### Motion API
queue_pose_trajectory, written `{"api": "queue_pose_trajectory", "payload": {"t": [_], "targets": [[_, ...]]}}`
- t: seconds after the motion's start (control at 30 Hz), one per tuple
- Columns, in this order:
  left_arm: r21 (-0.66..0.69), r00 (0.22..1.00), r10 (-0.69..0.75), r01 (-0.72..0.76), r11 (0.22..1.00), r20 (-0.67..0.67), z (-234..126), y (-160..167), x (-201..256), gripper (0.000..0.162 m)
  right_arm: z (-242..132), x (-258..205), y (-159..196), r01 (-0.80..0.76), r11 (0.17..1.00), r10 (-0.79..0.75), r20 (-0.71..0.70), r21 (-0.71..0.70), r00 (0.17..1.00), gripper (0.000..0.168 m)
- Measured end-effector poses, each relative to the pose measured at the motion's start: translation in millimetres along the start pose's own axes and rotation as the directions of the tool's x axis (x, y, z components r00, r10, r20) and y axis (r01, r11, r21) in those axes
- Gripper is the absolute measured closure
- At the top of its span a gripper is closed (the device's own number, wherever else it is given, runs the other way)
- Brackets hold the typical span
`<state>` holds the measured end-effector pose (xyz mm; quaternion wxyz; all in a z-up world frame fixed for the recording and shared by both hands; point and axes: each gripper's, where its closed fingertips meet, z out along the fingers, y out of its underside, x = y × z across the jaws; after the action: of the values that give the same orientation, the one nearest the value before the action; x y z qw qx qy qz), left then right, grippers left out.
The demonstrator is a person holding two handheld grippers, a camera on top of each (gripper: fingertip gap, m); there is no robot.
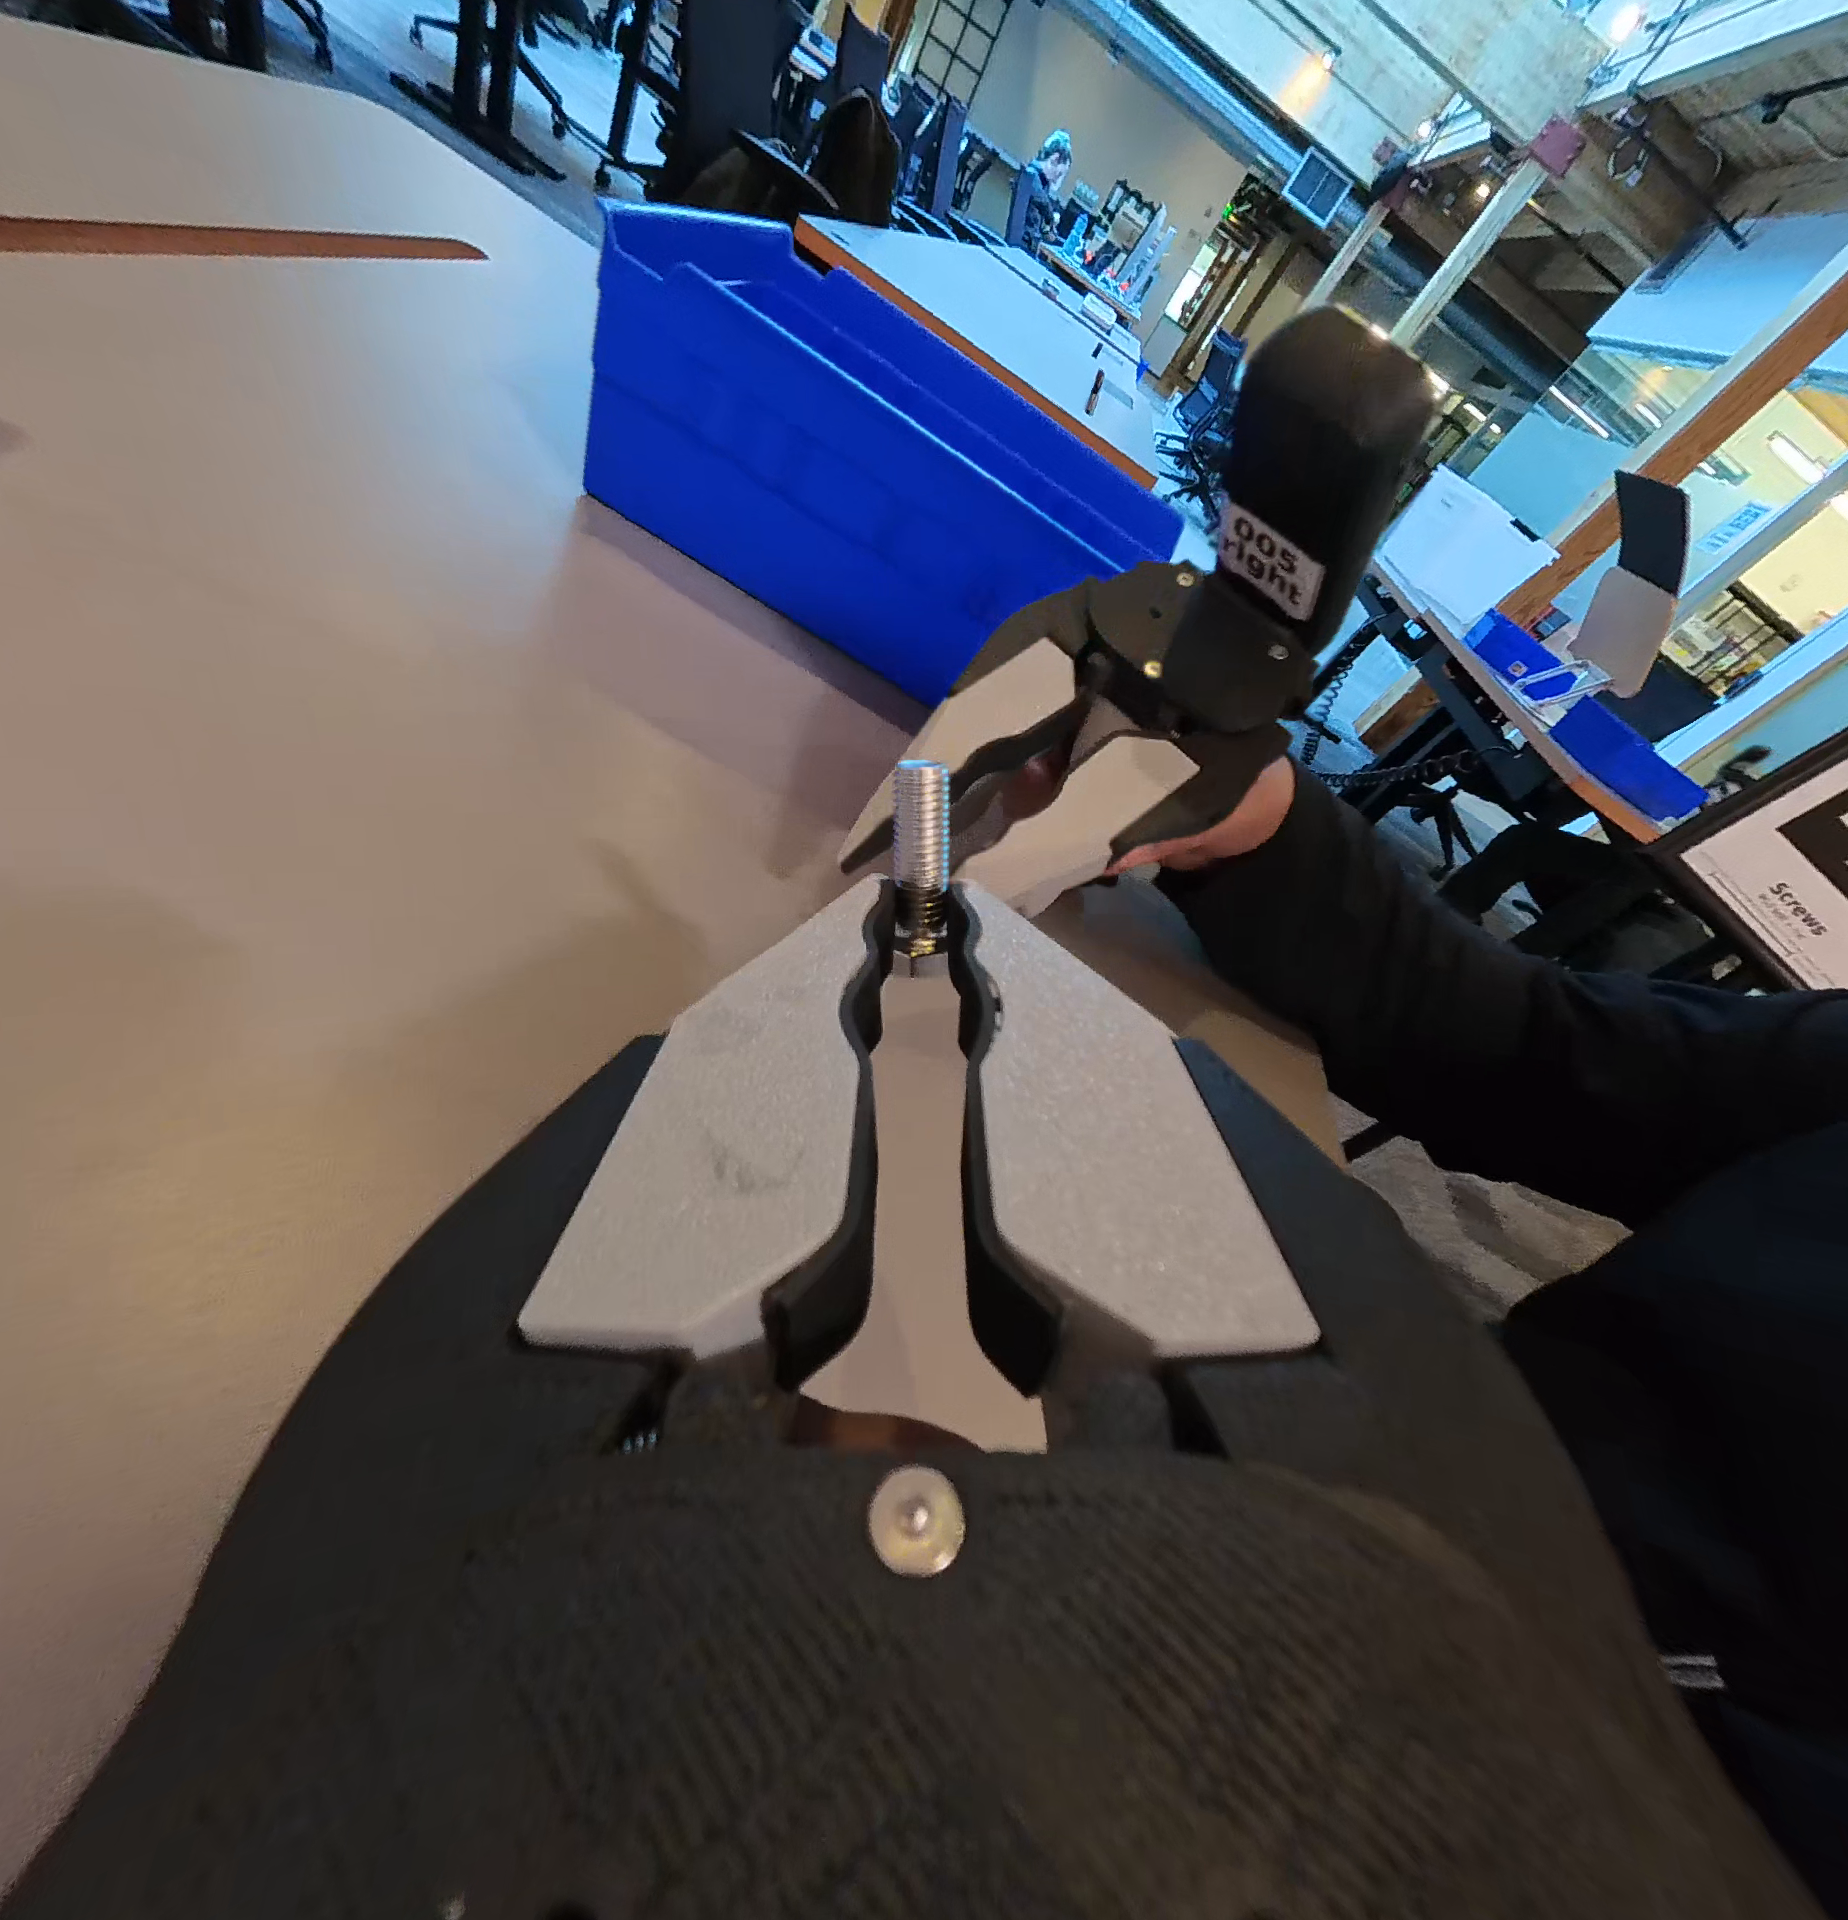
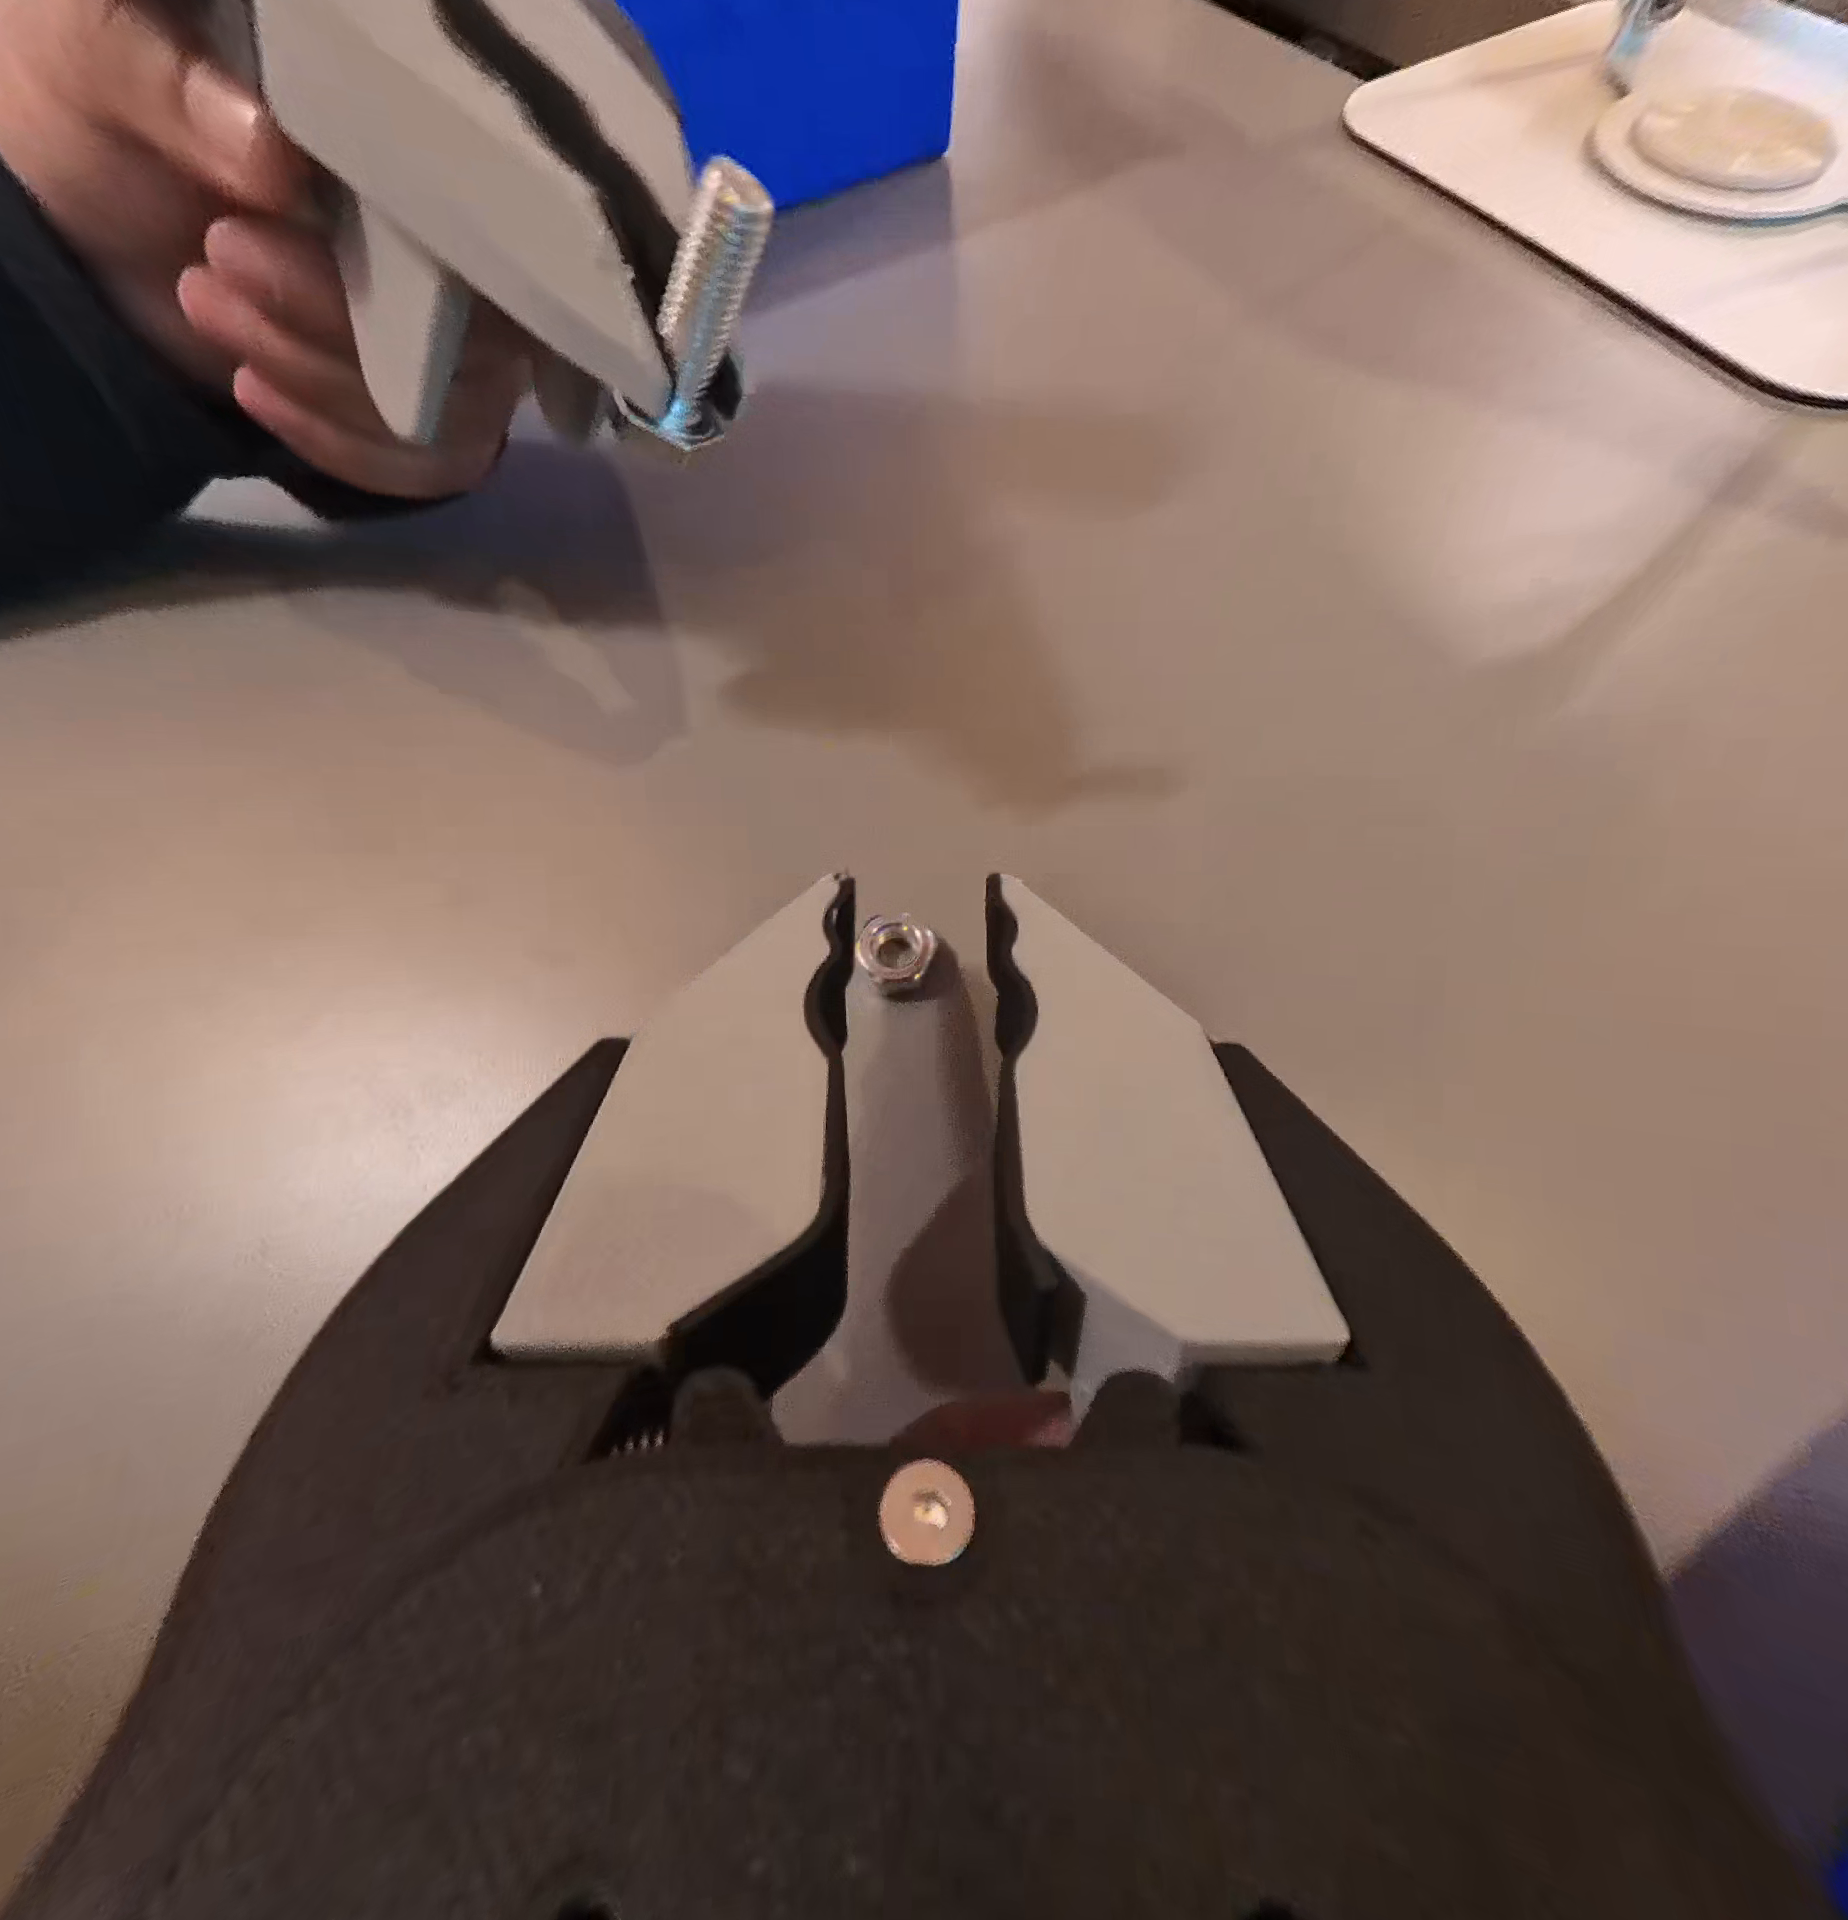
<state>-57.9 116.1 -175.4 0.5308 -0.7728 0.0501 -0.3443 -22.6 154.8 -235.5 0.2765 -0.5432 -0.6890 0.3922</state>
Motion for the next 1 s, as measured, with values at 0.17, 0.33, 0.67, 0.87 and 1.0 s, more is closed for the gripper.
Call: {"api": "queue_pose_trajectory", "payload": {"t": [0.17, 0.33, 0.67, 0.87, 1.0], "targets": [[-0.006, 1.0, -0.02, 0.02, 1.0, -0.002, 0, 2, -3, 0.155, -3, -8, 5, 0.026, 0.999, -0.025, 0.044, -0.02, 0.999, 0.145], [-0.019, 0.999, -0.005, 0.004, 1.0, -0.033, 1, 5, 2, 0.155, 4, -2, 20, 0.06, 0.992, -0.059, 0.013, -0.112, 0.998, 0.141], [-0.122, 0.991, 0.0, -0.016, 0.992, -0.135, 2, 27, 12, 0.155, 4, -12, 20, 0.19, 0.977, -0.173, 0.162, -0.094, 0.971, 0.143], [-0.185, 0.976, 0.028, -0.069, 0.98, -0.214, 3, 42, 23, 0.155, 14, -5, 22, 0.257, 0.957, -0.239, 0.133, -0.134, 0.962, 0.148], [-0.206, 0.968, 0.056, -0.109, 0.972, -0.244, 3, 47, 31, 0.155, 16, -10, 22, 0.28, 0.95, -0.259, 0.157, -0.137, 0.953, 0.152]]}}
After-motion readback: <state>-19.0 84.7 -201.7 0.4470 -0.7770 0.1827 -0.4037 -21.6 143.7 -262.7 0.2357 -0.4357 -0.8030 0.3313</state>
